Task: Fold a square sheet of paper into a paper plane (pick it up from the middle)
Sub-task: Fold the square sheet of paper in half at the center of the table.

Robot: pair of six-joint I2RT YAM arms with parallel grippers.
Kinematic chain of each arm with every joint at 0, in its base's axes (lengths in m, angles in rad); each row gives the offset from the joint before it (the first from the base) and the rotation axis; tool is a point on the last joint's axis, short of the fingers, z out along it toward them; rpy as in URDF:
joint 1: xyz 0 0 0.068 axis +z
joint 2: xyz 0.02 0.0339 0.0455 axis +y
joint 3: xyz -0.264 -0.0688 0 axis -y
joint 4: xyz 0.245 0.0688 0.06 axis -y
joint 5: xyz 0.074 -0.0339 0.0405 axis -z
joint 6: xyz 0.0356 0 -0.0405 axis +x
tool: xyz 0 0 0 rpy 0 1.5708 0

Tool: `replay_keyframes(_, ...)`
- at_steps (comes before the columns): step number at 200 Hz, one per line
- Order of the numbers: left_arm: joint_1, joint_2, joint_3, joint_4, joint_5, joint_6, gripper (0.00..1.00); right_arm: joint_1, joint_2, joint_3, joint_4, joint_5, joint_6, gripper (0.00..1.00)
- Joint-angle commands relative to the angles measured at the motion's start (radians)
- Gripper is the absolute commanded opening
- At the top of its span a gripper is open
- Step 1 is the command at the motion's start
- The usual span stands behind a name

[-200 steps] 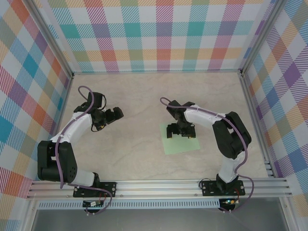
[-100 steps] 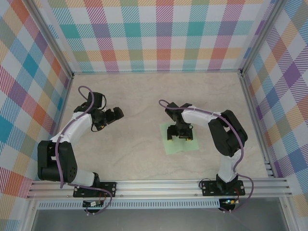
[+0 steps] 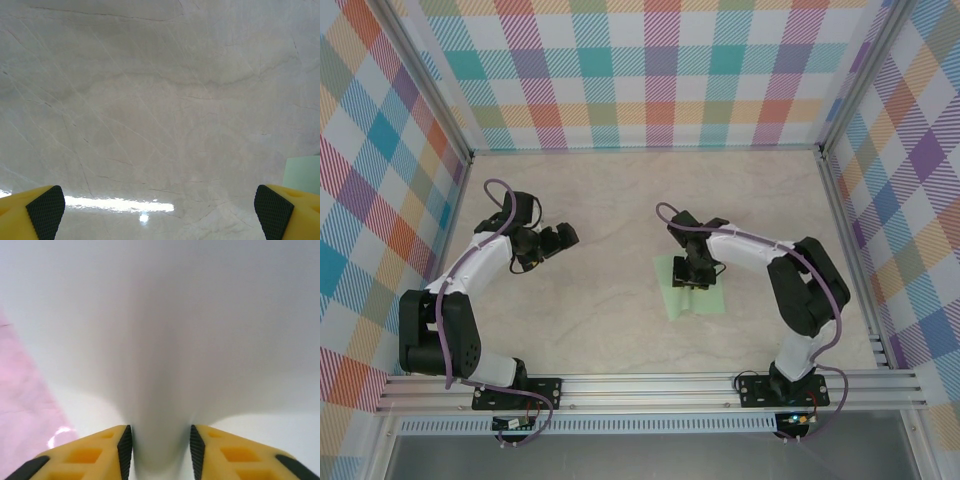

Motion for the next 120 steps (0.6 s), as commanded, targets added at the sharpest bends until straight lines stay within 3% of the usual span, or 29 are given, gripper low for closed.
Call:
replay_keyframes(1, -0.018, -0.001, 0.001, 0.025, 0.045, -0.033, 1.00, 0.005, -0.069, -0.024, 0.129, -0.115, 0.037, 0.27)
replay_keyframes(24, -0.053, -0.011, -0.036, 0.058, 0.057, -0.065, 1.00, 0.005, -0.118, -0.062, 0.217, -0.179, 0.061, 0.19)
replay_keyframes(78, -0.193, -0.087, -0.180, 0.259, 0.091, -0.211, 0.99, -0.004, -0.217, -0.155, 0.410, -0.406, 0.112, 0.21)
replay_keyframes(120, -0.283, -0.151, -0.231, 0.402, 0.051, -0.287, 0.99, -0.038, -0.217, -0.224, 0.564, -0.544, 0.193, 0.24)
